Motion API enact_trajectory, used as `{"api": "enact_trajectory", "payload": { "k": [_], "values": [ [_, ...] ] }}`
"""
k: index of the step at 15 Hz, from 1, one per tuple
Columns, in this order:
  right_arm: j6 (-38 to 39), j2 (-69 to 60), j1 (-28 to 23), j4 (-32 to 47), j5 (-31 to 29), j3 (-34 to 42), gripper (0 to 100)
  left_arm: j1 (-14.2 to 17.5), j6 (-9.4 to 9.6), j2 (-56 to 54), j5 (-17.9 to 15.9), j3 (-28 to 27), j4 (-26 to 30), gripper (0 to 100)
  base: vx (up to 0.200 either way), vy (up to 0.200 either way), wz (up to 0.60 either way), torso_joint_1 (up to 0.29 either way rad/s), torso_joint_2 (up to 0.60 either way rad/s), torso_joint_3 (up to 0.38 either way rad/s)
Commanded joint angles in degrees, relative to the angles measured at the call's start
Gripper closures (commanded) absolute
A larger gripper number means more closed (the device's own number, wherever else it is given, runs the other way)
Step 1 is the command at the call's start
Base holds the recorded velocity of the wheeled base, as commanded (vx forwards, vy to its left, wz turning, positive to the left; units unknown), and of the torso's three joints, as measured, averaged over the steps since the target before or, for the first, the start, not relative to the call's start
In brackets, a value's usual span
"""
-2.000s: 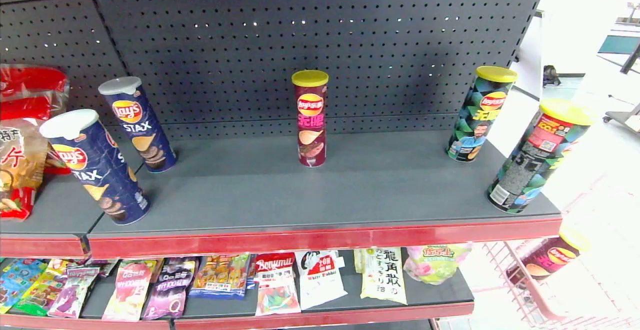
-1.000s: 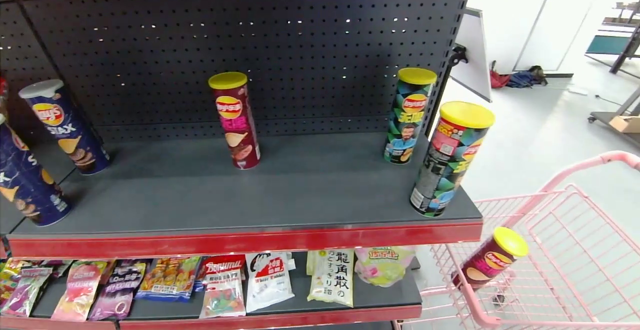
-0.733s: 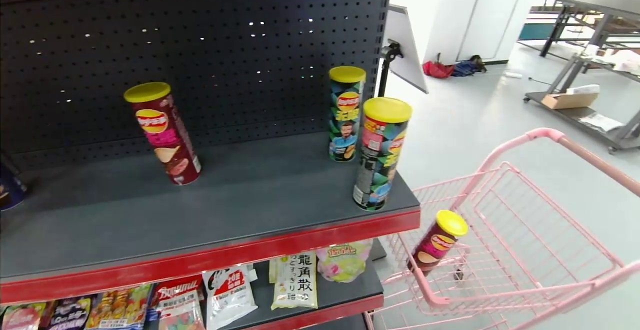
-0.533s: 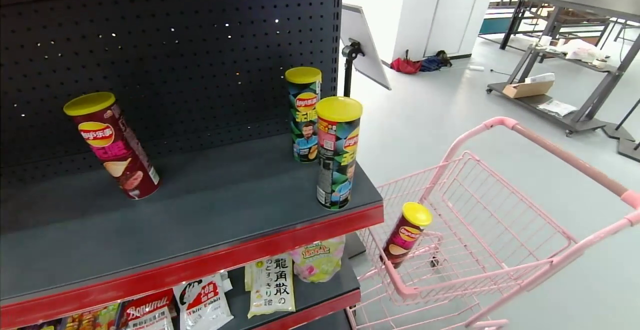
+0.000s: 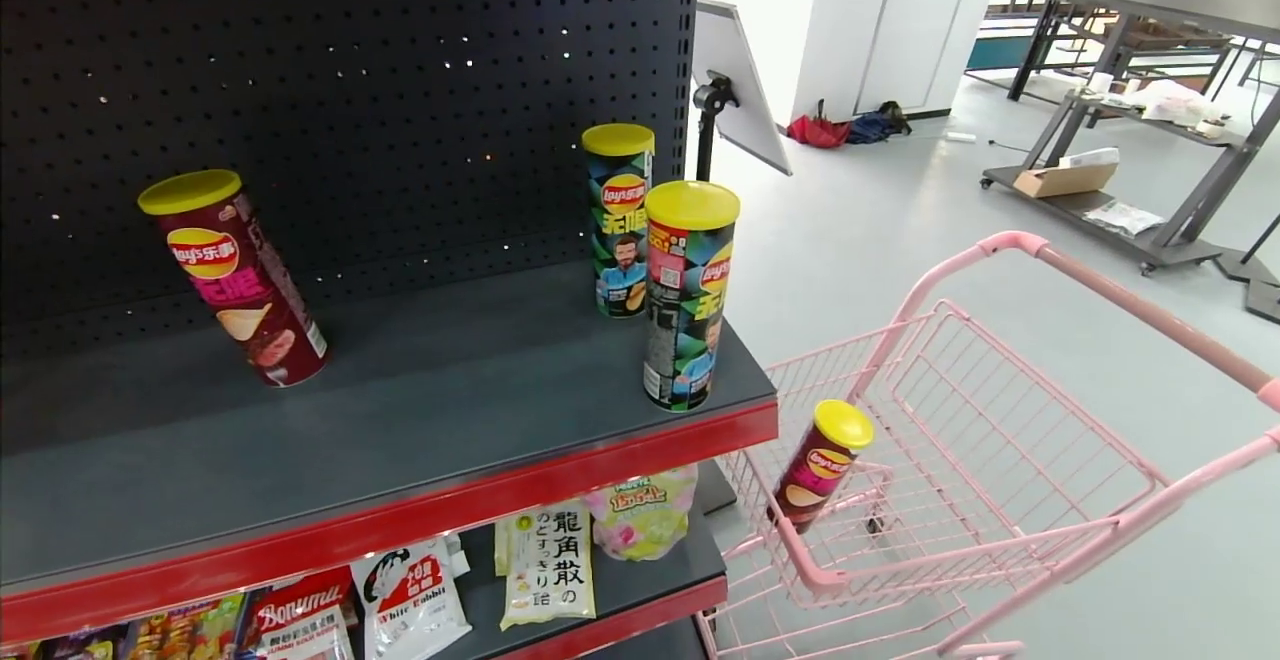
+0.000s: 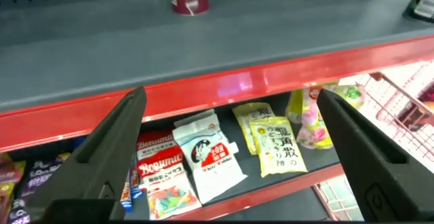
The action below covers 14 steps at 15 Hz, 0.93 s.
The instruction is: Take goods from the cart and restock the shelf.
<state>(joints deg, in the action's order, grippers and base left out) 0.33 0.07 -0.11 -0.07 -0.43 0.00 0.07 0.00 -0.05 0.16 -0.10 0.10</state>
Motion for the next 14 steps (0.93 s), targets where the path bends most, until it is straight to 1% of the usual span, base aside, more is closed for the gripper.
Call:
{"api": "enact_trajectory", "payload": {
  "k": [1,10,14],
  "values": [
    [0.02,0.01,0.02,-0.01,-0.01,0.00,0,0.01,0.00,0.05,0.02,0.01,-0.01,0,0.000,0.000,0.00,-0.129,0.34,0.198],
    [0.02,0.01,0.02,-0.01,-0.01,0.00,0,0.01,-0.26,0.05,0.02,0.01,-0.01,0,0.000,0.000,0.00,-0.144,0.37,0.223],
    [0.02,0.01,0.02,-0.01,-0.01,0.00,0,0.01,-0.26,0.05,0.02,0.01,-0.01,0,0.000,0.000,0.00,-0.178,0.48,0.305]
  ]
}}
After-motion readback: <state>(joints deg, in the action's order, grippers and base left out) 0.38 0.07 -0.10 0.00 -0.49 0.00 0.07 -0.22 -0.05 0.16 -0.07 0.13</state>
